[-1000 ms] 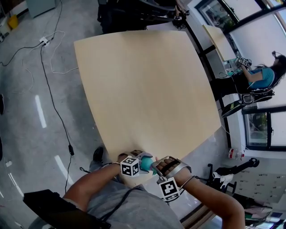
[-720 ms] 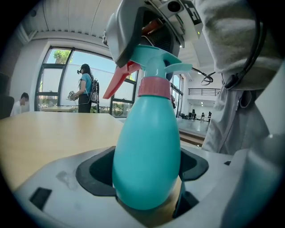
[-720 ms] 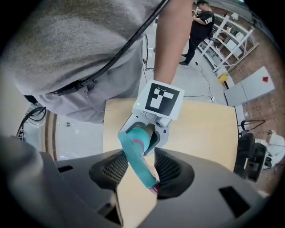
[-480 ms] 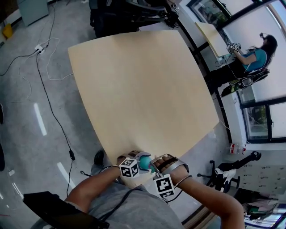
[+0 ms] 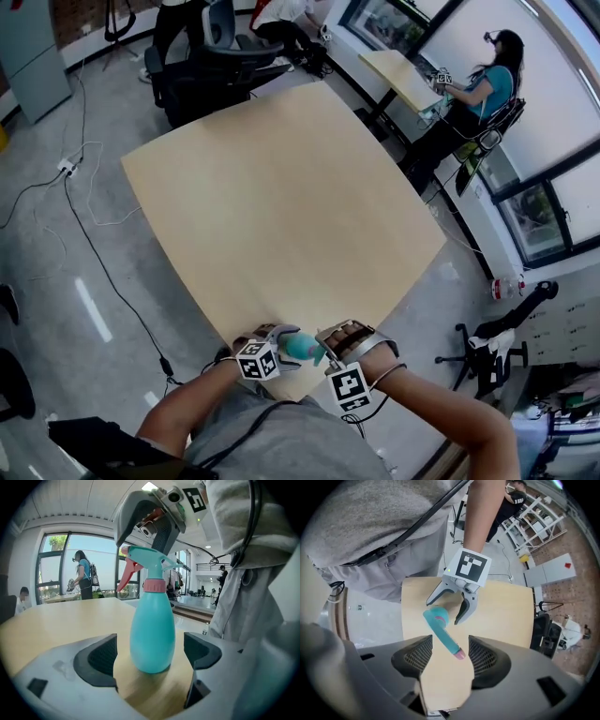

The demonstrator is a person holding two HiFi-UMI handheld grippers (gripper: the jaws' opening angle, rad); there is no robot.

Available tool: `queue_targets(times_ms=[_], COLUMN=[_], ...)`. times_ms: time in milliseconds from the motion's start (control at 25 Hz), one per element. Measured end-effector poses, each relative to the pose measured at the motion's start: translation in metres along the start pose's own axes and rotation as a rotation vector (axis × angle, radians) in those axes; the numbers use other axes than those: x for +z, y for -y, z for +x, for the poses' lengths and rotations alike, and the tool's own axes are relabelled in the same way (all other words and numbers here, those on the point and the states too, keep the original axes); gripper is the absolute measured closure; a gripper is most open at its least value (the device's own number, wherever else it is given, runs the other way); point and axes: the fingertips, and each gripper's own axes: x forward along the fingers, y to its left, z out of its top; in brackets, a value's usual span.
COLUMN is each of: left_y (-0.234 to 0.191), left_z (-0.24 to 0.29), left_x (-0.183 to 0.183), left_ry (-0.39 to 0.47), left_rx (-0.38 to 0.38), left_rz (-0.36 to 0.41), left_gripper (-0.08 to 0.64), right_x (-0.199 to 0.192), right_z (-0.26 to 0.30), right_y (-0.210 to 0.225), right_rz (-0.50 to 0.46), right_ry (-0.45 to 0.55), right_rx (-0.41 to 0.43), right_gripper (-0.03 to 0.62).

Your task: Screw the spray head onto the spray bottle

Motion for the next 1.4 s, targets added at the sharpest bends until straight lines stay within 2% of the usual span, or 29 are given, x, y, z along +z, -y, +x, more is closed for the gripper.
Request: queue_targets(times_ms=[120, 240, 320, 440, 560, 640, 720, 800, 840, 920, 960, 1040, 1160, 1240, 1400], left_y=[0.006, -0.004, -0.020, -0.039, -0.044, -0.038, -0.027, -0.011, 0.000, 0.024, 0.039, 0.070, 0.119, 0.152, 0.207], left_z=[-0.026, -0.070, -0.108, -0.165, -0.213, -0.236, -0.249, -0.261, -0.269, -0.284, -0.289, -0.292, -0.287, -0.278, -0.259], left_x=[0.004, 0.015, 0.030, 0.075, 0.143, 0.193, 0.233, 0.268, 0.286, 0.318, 0.329, 0.342, 0.344, 0.341, 0.333], left_ry=[0.001, 0.034, 0.078, 0.172, 0.305, 0.377, 0.370, 0.376, 0.419, 0.529, 0.549, 0.534, 0.513, 0.511, 0.447], left_rx=[0.016, 0.097, 0.188, 0.317, 0.404, 0.427, 0.448, 0.490, 0.514, 0.555, 0.569, 0.592, 0.632, 0.635, 0.624], left_rz=[0.016, -0.001, -0.023, -0.008, 0.070, 0.168, 0.257, 0.272, 0.235, 0.121, 0.097, 0.118, 0.106, 0.078, 0.116], left_gripper=[0.140, 0.140, 0.141, 0.159, 0.295, 0.399, 0.491, 0.555, 0.555, 0.555, 0.555, 0.555, 0.555, 0.555, 0.555], right_x=[-0.012, -0.036, -0.052, -0.060, -0.055, -0.055, -0.057, -0.053, -0.048, -0.032, -0.023, -0.007, 0.022, 0.045, 0.069], right_z=[-0.017, -0.043, -0.061, -0.091, -0.134, -0.174, -0.218, -0.257, -0.275, -0.310, -0.326, -0.351, -0.379, -0.388, -0.388], right_y=[-0.001, 0.000, 0.002, 0.006, 0.012, 0.015, 0.009, -0.005, -0.014, -0.032, -0.042, -0.066, -0.105, -0.132, -0.181], right_rz=[0.080, 0.214, 0.366, 0.683, 1.029, 1.249, 1.447, 1.593, 1.632, 1.641, 1.627, 1.593, 1.496, 1.452, 1.475], right_ry=[-0.025, -0.065, -0.071, -0.002, 0.164, 0.331, 0.504, 0.685, 0.792, 1.003, 1.085, 1.181, 1.191, 1.188, 1.169], right_rx=[-0.059, -0.141, -0.213, -0.358, -0.562, -0.728, -0.875, -0.978, -1.009, -1.045, -1.057, -1.087, -1.153, -1.149, -1.135], right_gripper=[0.370, 0.370, 0.370, 0.371, 0.381, 0.533, 0.577, 0.586, 0.586, 0.588, 0.588, 0.588, 0.588, 0.586, 0.588])
